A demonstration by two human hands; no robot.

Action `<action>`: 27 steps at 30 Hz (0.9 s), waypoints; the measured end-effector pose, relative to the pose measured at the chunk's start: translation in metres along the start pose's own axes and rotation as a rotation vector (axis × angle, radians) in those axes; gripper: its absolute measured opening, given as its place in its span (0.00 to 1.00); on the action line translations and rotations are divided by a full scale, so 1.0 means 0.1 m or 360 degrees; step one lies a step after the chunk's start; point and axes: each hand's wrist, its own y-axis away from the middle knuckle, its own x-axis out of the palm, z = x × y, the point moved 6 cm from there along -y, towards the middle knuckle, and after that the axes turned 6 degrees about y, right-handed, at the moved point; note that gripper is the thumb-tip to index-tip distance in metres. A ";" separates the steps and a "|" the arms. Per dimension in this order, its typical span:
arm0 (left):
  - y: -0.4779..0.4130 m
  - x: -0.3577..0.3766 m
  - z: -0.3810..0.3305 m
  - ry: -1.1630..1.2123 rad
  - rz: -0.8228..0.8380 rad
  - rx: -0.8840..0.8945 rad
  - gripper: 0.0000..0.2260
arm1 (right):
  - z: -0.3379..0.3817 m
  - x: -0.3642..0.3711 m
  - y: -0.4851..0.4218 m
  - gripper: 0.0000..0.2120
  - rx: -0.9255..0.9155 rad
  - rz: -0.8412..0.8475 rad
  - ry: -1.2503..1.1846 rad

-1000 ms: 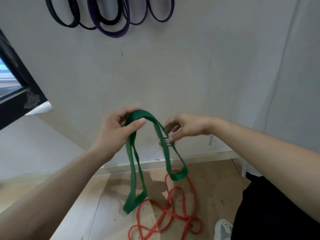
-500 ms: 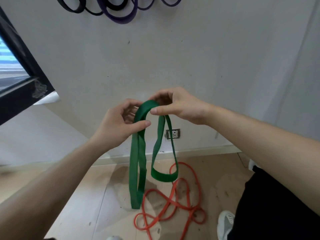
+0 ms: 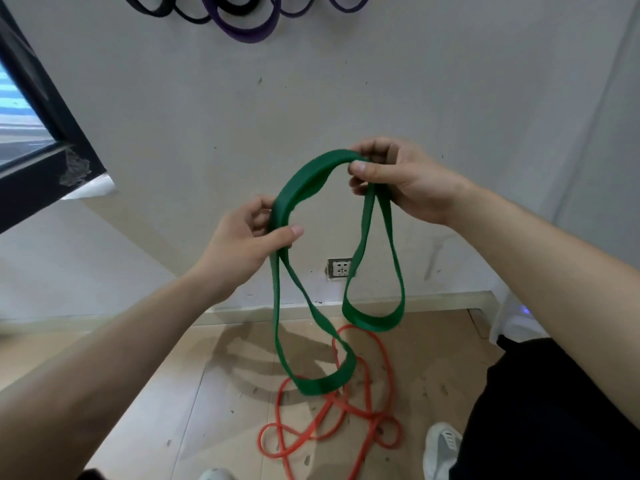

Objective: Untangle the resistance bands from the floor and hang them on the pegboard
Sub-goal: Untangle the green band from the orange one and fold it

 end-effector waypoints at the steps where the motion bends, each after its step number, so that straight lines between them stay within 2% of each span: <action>1: 0.00 -0.02 -0.04 0.0041 -0.0037 0.0030 0.19 | -0.05 -0.02 0.02 0.14 0.0066 0.0071 0.0030; 5: 0.00 -0.06 -0.12 0.0122 -0.0086 0.0099 0.14 | -0.30 0.09 0.11 0.16 0.0276 0.0340 0.0364; 8: 0.02 0.06 -0.16 0.0088 0.0005 0.0130 0.14 | -0.41 0.36 0.15 0.15 0.0287 0.0478 0.0569; 11: 0.04 0.20 -0.20 -0.0002 0.0105 0.0163 0.13 | -0.34 0.54 0.15 0.16 0.0166 0.0440 0.0503; 15: 0.03 0.14 -0.22 -0.0181 0.0093 0.0213 0.11 | -0.23 0.64 0.11 0.12 0.0009 0.0318 0.0382; 19: 0.05 0.03 -0.25 -0.0451 0.0053 0.0224 0.16 | -0.16 0.67 0.09 0.13 -0.0098 0.0261 0.0547; 22: 0.06 -0.09 -0.21 -0.0506 -0.0022 0.0158 0.22 | -0.11 0.67 0.08 0.13 -0.0129 0.0273 0.0546; 27: 0.14 -0.11 -0.12 -0.0588 0.0060 0.0091 0.12 | -0.03 0.73 0.08 0.09 -0.0159 0.0233 0.0437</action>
